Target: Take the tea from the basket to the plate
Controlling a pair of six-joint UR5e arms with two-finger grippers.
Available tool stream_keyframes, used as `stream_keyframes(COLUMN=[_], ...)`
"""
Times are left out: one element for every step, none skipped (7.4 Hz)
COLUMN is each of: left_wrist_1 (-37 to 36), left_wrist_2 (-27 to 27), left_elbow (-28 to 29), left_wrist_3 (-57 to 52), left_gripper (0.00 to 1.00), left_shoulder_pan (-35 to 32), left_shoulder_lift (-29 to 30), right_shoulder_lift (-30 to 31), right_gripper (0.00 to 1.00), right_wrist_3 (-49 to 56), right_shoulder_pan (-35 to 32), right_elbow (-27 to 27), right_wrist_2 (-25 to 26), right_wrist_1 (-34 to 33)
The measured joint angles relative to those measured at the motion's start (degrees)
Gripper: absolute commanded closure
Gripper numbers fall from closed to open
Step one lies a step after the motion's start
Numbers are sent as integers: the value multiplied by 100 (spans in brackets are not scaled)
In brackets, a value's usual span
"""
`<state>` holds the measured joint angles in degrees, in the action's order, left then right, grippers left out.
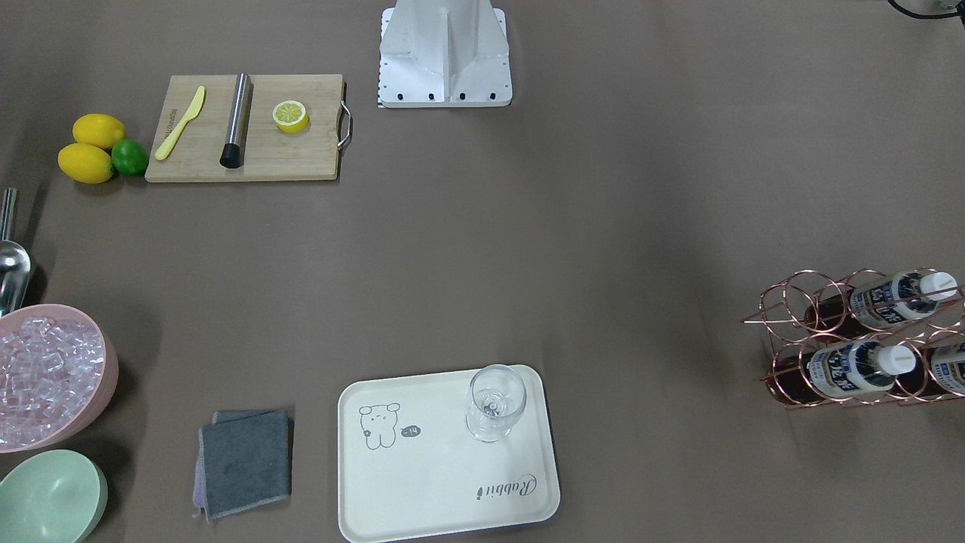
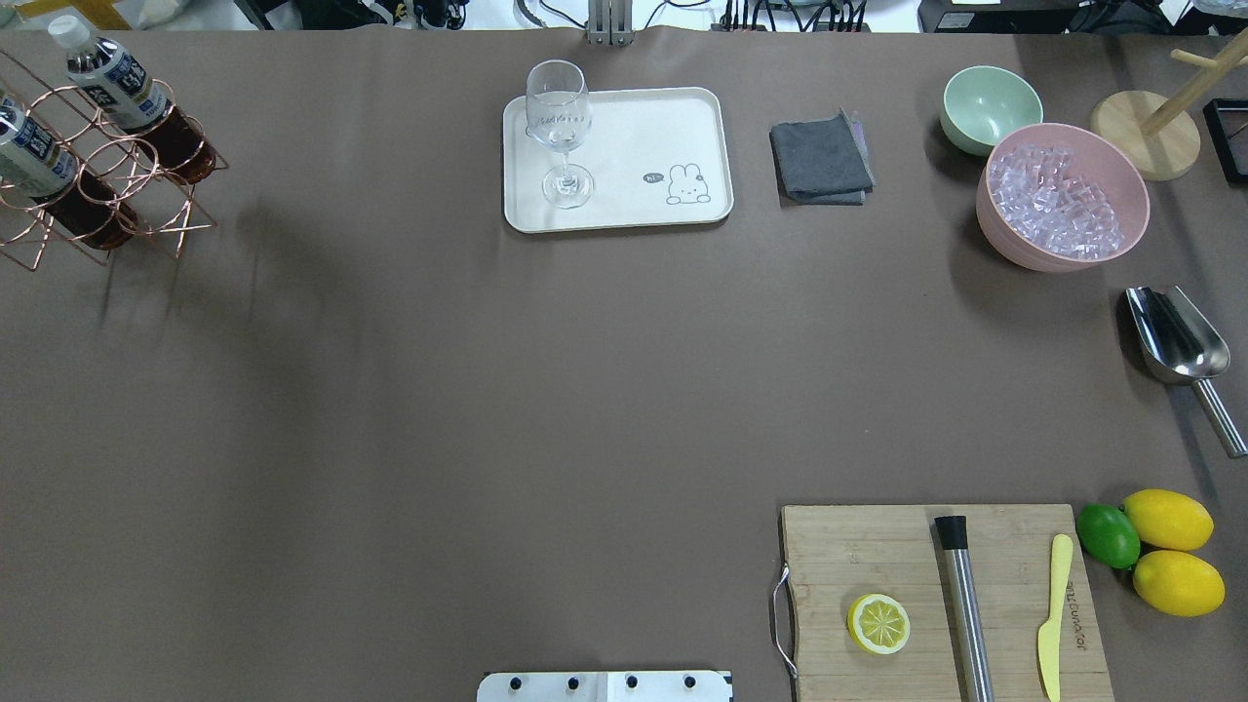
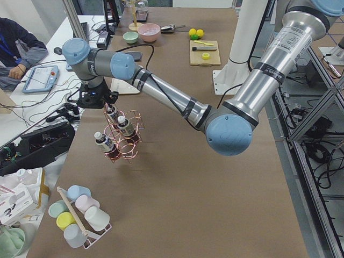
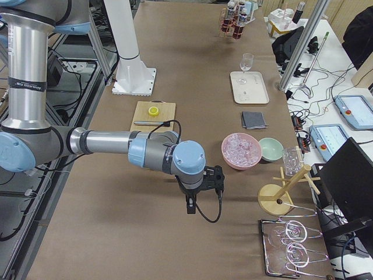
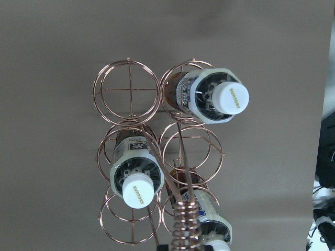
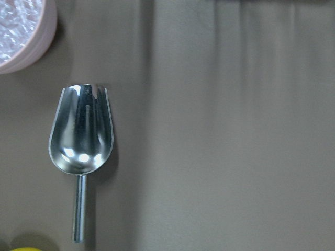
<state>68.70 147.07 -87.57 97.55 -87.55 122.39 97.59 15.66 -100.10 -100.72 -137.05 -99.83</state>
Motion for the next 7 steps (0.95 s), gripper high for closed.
stream_keyframes(left_wrist_1=[6, 15, 31, 48, 124, 235, 304], left_wrist_2=[-1, 1, 27, 63, 77, 72, 52], left_elbow=[-133, -309, -510, -754, -1009, -1234, -1431], left_wrist_3=[105, 182, 284, 398, 666, 1081, 1600], left_gripper=[100, 100, 100, 100, 100, 100, 100], left_shoulder_pan=[227, 495, 746, 977, 1201, 1410, 1615], left_shoulder_lift=[81, 142, 167, 176, 180, 208, 312], right_shoulder_lift=[42, 70, 62, 51, 39, 22, 2], right_gripper=[0, 0, 0, 0, 0, 0, 0], right_wrist_3=[2, -2, -1, 14, -1, -45, -88], right_shoulder_pan=[0, 0, 9, 60, 228, 482, 802], right_elbow=[-166, -372, -535, -640, -692, -695, -687], right_wrist_2=[-279, -495, -687, -985, -1208, -1311, -1350], right_wrist_1=[5, 15, 84, 351, 742, 1099, 1393])
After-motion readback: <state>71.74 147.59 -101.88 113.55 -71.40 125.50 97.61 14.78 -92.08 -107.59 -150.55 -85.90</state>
